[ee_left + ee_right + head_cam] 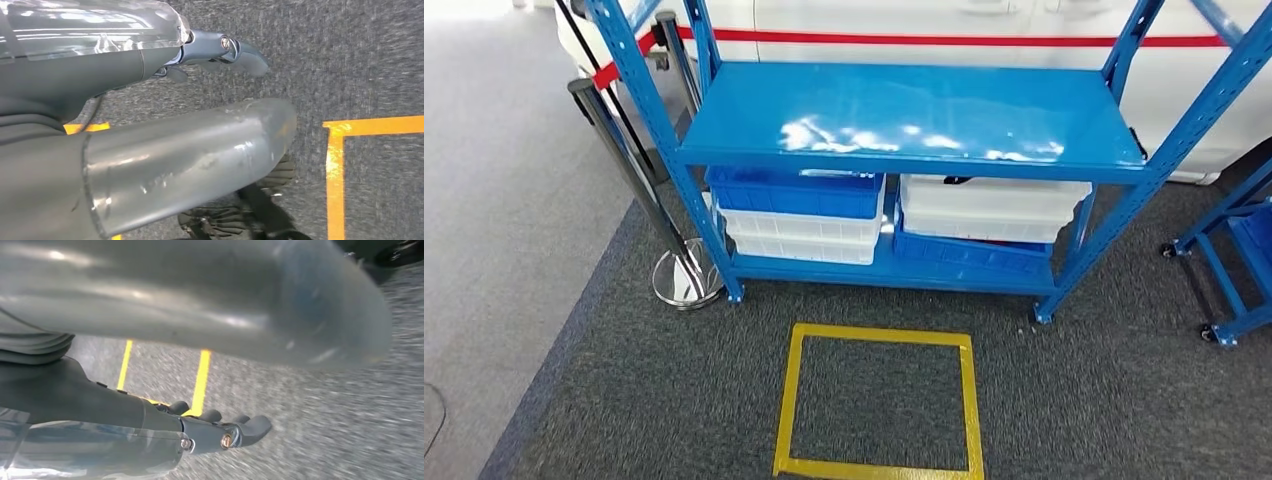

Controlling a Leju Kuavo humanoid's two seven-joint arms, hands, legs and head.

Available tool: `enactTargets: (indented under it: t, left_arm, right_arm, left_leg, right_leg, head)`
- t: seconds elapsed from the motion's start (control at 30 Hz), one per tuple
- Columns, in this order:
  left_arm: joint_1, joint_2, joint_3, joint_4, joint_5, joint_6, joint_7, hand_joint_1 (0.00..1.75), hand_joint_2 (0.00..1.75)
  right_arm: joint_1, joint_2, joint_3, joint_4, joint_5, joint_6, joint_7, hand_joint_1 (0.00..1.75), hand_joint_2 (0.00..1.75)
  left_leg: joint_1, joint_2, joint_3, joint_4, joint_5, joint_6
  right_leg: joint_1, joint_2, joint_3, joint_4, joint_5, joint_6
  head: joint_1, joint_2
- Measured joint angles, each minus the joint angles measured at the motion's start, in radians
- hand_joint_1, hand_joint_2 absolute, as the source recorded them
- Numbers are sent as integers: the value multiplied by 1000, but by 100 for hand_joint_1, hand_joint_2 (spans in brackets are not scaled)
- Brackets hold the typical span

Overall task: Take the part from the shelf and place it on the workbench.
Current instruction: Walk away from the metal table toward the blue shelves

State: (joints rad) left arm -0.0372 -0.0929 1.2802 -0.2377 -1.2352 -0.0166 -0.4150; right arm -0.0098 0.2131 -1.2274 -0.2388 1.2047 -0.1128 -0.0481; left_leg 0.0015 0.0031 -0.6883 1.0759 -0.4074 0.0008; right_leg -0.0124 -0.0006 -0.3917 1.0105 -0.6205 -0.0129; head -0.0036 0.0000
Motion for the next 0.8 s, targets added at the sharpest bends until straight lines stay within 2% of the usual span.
enactTargets:
  t: [0.03,0.07,0.1,0.13,0.17,0.2,0.23,0.27,0.3,0.33,0.37,0.4,0.47,0.5,0.53,0.57,0.6,0.63,0.67,0.7,0.73,0.8]
  left_arm:
    - [-1,0,0,0,0,0,1,0,0]
    - [-5,0,0,0,0,1,1,0,0]
    - [-10,0,0,0,0,1,1,0,0]
    - [-14,0,0,0,0,1,1,0,0]
    - [-17,1,0,0,0,1,1,0,0]
    - [-17,1,0,0,-1,1,1,0,0]
    - [-17,0,0,0,-1,1,2,0,0]
    - [-16,0,1,0,-1,1,3,0,0]
    - [-15,0,1,0,-1,1,4,0,0]
    - [-14,0,2,0,-1,1,5,0,0]
    - [-12,-1,2,0,-2,1,6,0,0]
    - [-10,-1,2,0,-3,2,7,0,0]
    - [-5,-3,5,0,-4,2,9,0,0]
    - [-5,-3,6,0,-4,3,11,0,0]
    - [-5,-3,8,-1,-5,4,12,0,0]
    - [-7,-3,10,-1,-7,5,14,0,0]
    - [-11,-3,10,-1,-10,7,15,0,0]
    - [-14,-4,10,-1,-13,9,15,0,0]
    - [-17,-4,10,-2,-15,11,16,0,0]
    - [-17,-4,10,-2,-16,12,16,0,0]
    - [-16,-4,10,-2,-19,13,16,0,0]
    - [-12,-4,11,-2,-27,13,18,0,0]
  right_arm:
    - [-3,1,0,0,0,1,-1,0,44]
    - [-6,1,0,0,1,1,-2,0,44]
    - [-10,1,0,0,2,0,-3,0,44]
    - [-14,1,-1,-1,2,1,-4,0,0]
    - [-18,1,-1,-1,0,2,-6,0,0]
    - [-20,1,-4,-1,-5,4,-8,0,0]
    - [-20,1,-7,-1,-10,4,-10,0,0]
    - [-19,1,-12,-1,-13,3,-12,0,0]
    - [-17,1,-16,-2,-13,-1,-13,0,0]
    - [-13,1,-19,-2,-11,-5,-13,0,0]
    - [-9,1,-21,-3,-8,-9,-13,0,0]
    - [-6,1,-22,-3,-5,-12,-12,0,0]
    - [3,1,-23,-3,0,-14,-11,0,0]
    - [5,1,-23,-3,2,-14,-10,0,0]
    - [6,1,-23,-3,4,-14,-9,0,0]
    - [2,2,-23,-3,5,-14,-8,0,0]
    - [-2,3,-23,-3,6,-14,-8,0,0]
    - [-5,3,-23,-4,6,-14,-8,0,0]
    - [-8,4,-23,-4,7,-14,-8,0,0]
    - [-9,4,-23,-4,8,-13,-8,0,0]
    - [-9,4,-23,-5,10,-12,-8,0,0]
    - [-9,5,-24,-5,14,-8,-8,0,0]
  left_leg:
    - [-3,-1,9,-9,20,5]
    - [-3,-4,24,-12,7,11]
    - [-3,-7,41,-21,-1,17]
    - [-1,-8,61,-32,-11,24]
    - [1,-7,81,-44,-21,29]
    - [1,-6,101,-53,-32,33]
    - [2,-6,122,-60,-46,37]
    - [2,-7,142,-65,-60,39]
    - [2,-10,163,-67,-75,38]
    - [3,-13,185,-69,-92,36]
    - [4,-16,207,-69,-110,34]
    - [5,-18,227,-69,-128,31]
    - [4,-20,265,-66,-165,23]
    - [1,-21,281,-65,-182,16]
    - [-1,-21,297,-65,-195,9]
    - [-2,-22,302,-58,-197,3]
    - [-1,-21,293,-34,-186,-3]
    - [0,-19,269,11,-164,-7]
    - [2,-17,230,71,-146,-11]
    - [3,-15,189,133,-145,-16]
    - [5,-13,150,183,-167,-21]
    - [8,-11,92,226,-253,-29]
  right_leg:
    - [0,1,15,1,-3,8]
    - [0,1,16,18,8,17]
    - [-2,1,2,60,33,23]
    - [-2,1,-34,125,64,27]
    - [-3,1,-83,197,83,29]
    - [-4,1,-133,257,79,30]
    - [-3,1,-180,295,49,33]
    - [-4,1,-217,311,0,35]
    - [-4,1,-245,309,-51,38]
    - [-4,1,-267,290,-88,40]
    - [-4,1,-282,258,-99,41]
    - [-4,0,-291,215,-74,41]
    - [-2,-2,-302,119,85,34]
    - [-1,-2,-302,92,158,28]
    - [1,-2,-300,77,205,20]
    - [2,-1,-292,76,209,13]
    - [0,0,-283,71,205,7]
    - [-1,0,-273,63,199,1]
    - [-2,0,-262,53,195,-5]
    - [-4,0,-249,43,191,-9]
    - [-3,0,-234,35,184,-13]
    - [-4,3,-205,27,166,-14]
  head:
    - [0,0]
    - [0,0]
    - [0,0]
    - [1,0]
    - [2,0]
    - [4,0]
    - [5,0]
    - [5,0]
    - [5,0]
    - [5,0]
    - [6,0]
    - [6,0]
    - [9,0]
    - [9,0]
    - [10,0]
    - [8,0]
    - [7,0]
    - [6,0]
    - [5,0]
    - [4,0]
    - [3,0]
    - [2,0]
